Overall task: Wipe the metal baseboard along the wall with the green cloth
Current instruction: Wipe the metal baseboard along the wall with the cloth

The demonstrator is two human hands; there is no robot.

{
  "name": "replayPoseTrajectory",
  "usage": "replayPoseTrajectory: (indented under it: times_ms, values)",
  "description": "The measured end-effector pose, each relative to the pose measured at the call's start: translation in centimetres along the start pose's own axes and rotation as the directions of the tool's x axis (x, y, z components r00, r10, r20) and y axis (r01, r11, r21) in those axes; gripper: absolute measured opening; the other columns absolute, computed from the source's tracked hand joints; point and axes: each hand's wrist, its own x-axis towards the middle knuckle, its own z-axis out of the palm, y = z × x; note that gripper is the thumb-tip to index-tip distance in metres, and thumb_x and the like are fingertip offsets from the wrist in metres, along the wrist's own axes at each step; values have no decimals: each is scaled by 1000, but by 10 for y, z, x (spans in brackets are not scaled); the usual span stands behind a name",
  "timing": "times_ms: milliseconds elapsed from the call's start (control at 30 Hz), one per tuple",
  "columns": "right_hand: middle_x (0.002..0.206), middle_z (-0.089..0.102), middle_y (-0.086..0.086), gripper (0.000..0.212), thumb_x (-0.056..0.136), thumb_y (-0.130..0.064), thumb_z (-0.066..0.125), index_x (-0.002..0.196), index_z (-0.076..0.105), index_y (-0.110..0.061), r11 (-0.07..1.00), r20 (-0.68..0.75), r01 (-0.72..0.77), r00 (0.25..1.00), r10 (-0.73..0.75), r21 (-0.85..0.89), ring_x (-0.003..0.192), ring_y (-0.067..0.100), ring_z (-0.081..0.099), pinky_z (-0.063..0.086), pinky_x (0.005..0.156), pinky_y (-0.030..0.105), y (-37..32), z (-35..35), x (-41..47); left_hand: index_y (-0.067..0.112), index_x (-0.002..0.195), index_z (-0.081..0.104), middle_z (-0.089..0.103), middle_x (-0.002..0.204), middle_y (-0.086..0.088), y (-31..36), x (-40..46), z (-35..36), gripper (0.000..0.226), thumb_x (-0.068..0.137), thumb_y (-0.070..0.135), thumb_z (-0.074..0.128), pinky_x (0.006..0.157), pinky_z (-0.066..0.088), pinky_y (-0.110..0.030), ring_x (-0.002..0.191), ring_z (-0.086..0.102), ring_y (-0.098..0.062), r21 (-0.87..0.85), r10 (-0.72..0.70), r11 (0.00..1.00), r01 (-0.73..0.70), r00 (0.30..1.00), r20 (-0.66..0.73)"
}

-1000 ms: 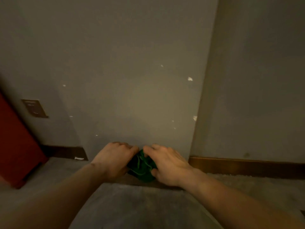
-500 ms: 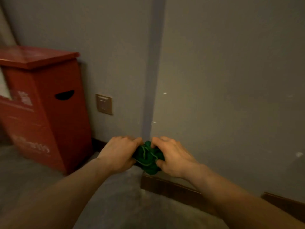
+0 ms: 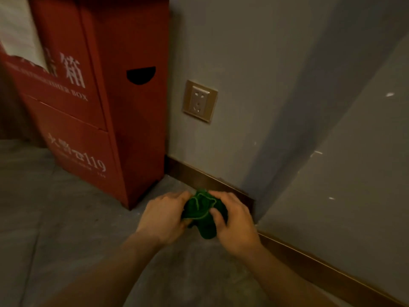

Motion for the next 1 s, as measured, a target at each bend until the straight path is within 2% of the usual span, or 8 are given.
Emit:
replayPoseTrajectory:
  times_ms: [167, 300, 467, 567, 667, 767, 867, 1000]
  values:
    - [136, 47, -6, 54, 98, -41, 50, 149, 36, -31, 980, 24, -173, 985, 172, 100, 125, 9, 45, 38, 100, 22, 24, 43, 11, 37, 102, 50, 54, 85, 14, -8, 7, 47, 24, 87, 39, 68, 62, 40, -29, 75, 51, -8, -159, -152, 976, 151, 988, 8]
    - [136, 36, -12, 100, 67, -86, 51, 150, 21, -39, 960, 69, -261, 964, 255, 96, 123, 6, 43, 47, 92, 24, 38, 65, 17, 36, 97, 53, 58, 83, 16, -6, 13, 77, 13, 90, 32, 64, 60, 39, -19, 71, 53, -1, -352, -256, 904, 243, 967, 10]
    - [128, 38, -19, 88, 73, -50, 78, 146, 30, -38, 923, 84, -349, 937, 339, 161, 118, 4, 46, 45, 85, 12, 59, 77, 29, 36, 96, 57, 63, 85, 10, -8, 18, 104, 12, 90, 26, 59, 69, 52, -33, 75, 59, -8, -447, -308, 845, 294, 950, 44]
    - [122, 41, -18, 66, 81, -32, 77, 137, 42, -34, 940, 47, -327, 945, 324, 92, 116, 5, 51, 40, 77, 4, 69, 83, 34, 42, 104, 53, 60, 97, 15, -15, 18, 117, 29, 78, 54, 55, 76, 53, -32, 86, 56, -7, -428, -294, 856, 289, 954, 58]
    - [133, 40, -11, 69, 85, -19, 71, 144, 38, -34, 961, -11, -275, 961, 275, -8, 125, 11, 48, 47, 99, 25, 78, 82, 36, 44, 130, 42, 52, 122, 13, -28, 16, 131, 65, 73, 75, 53, 98, 43, -35, 109, 46, -6, -268, -226, 938, 219, 974, 3]
    - [141, 29, -7, 81, 85, -13, 70, 151, 29, -34, 963, -7, -205, 978, 207, -173, 132, 19, 40, 47, 105, 42, 85, 77, 39, 34, 153, 19, 29, 156, 1, -41, 17, 145, 105, 69, 94, 41, 121, 15, -51, 146, 18, -22, -47, -197, 979, 200, 979, 58]
    - [146, 22, 2, 87, 81, -12, 71, 152, 27, -32, 910, 37, -81, 994, 105, -407, 132, 27, 38, 54, 95, 40, 91, 74, 46, 25, 158, -2, -3, 168, -8, -52, 21, 158, 125, 64, 103, 26, 121, -13, -51, 151, -19, -26, 74, -180, 982, 171, 976, 123]
    - [139, 35, 9, 81, 78, -15, 71, 146, 31, -33, 770, 171, 143, 984, -45, -622, 116, 33, 43, 56, 63, 36, 94, 77, 69, 16, 158, 5, -4, 166, -14, -59, 19, 170, 127, 66, 102, 22, 121, 0, -59, 151, -17, -31, 83, -165, 985, 154, 974, 155]
